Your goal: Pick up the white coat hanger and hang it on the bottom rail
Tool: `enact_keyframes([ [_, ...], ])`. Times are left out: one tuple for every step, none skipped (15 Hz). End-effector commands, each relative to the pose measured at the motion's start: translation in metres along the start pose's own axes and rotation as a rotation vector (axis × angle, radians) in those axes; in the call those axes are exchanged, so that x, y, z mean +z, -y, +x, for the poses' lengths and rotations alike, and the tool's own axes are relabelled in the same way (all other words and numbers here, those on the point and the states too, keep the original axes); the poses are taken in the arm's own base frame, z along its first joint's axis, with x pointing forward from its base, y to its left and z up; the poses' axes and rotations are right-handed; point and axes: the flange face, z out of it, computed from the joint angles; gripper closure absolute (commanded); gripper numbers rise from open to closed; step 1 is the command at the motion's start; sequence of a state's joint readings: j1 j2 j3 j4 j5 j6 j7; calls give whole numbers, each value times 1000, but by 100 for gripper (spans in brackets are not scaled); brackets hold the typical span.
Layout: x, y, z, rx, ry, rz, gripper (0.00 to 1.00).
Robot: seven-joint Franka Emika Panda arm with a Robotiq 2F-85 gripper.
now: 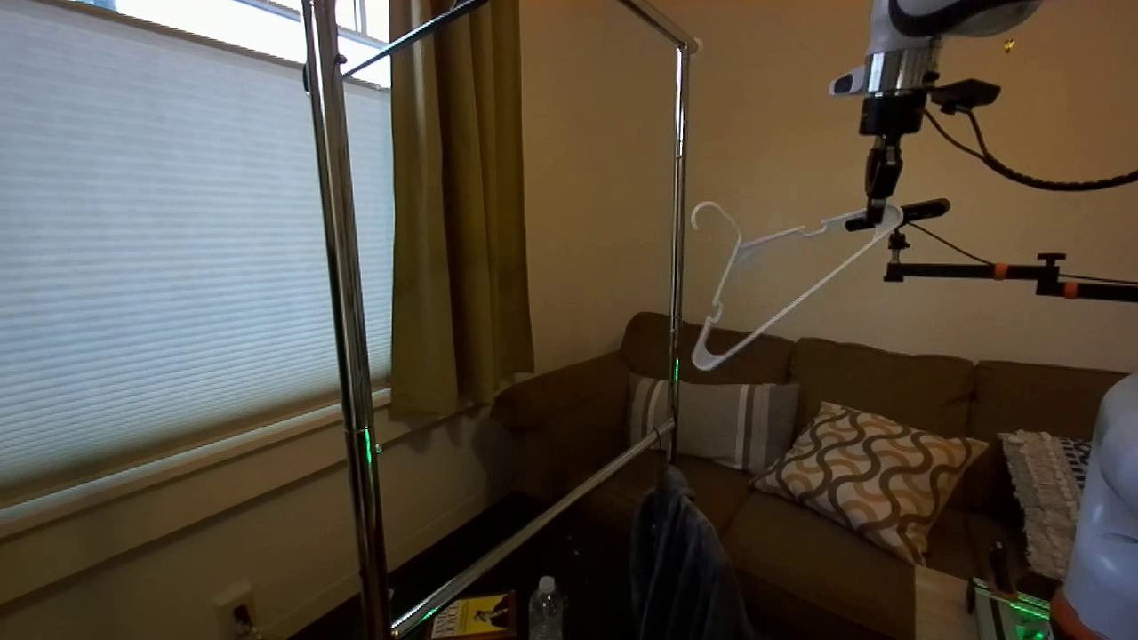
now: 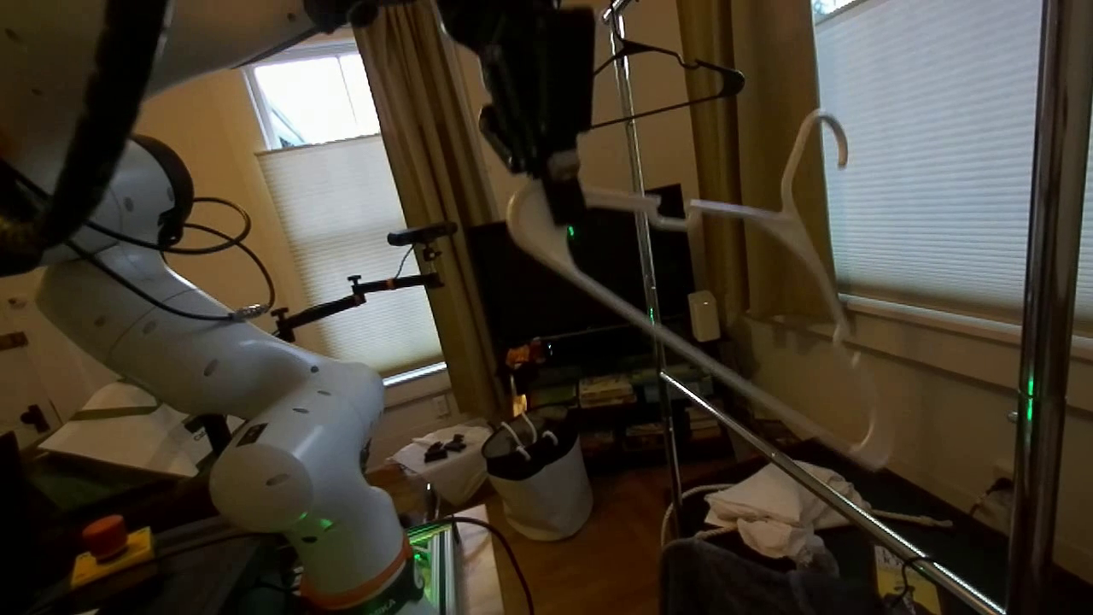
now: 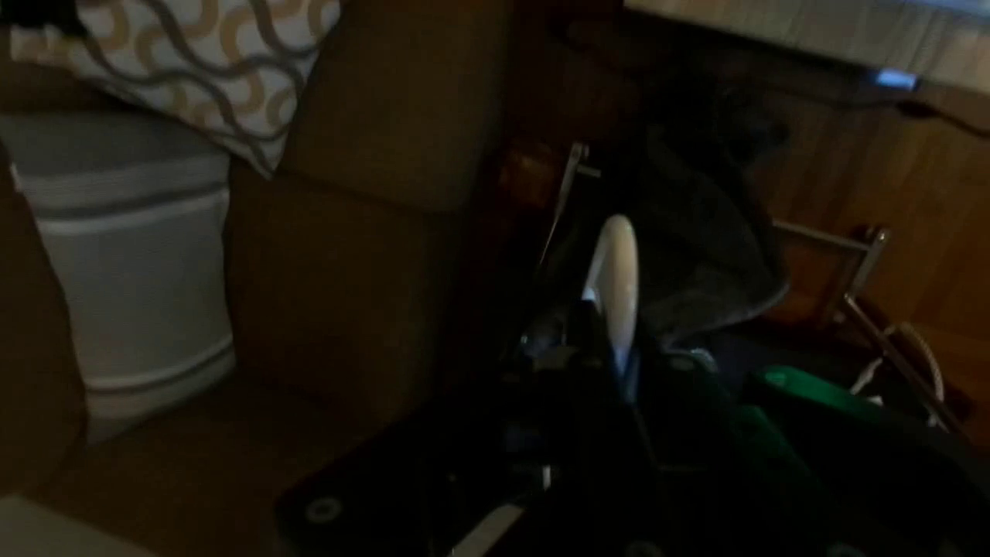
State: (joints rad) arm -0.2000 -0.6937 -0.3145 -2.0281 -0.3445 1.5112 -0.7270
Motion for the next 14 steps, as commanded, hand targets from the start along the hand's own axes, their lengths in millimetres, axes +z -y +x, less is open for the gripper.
enact_keyframes([
  [62,14,-35,-5,197,77,98],
  [79,16,-43,5,250,109,98],
  [99,18,-49,22,289,163,98],
  [116,18,-52,56,321,181,98],
  [135,16,-56,123,345,191,98],
  [153,11,-58,195,349,192,98],
  [168,3,-58,255,346,202,97],
  [142,9,-51,164,333,206,92],
  [156,6,-54,201,336,213,92],
  [164,4,-55,221,341,220,92],
  [167,3,-55,230,345,223,92],
  [152,6,-43,228,328,177,98],
  [150,13,-24,187,335,158,98],
  [160,22,2,138,357,166,98],
])
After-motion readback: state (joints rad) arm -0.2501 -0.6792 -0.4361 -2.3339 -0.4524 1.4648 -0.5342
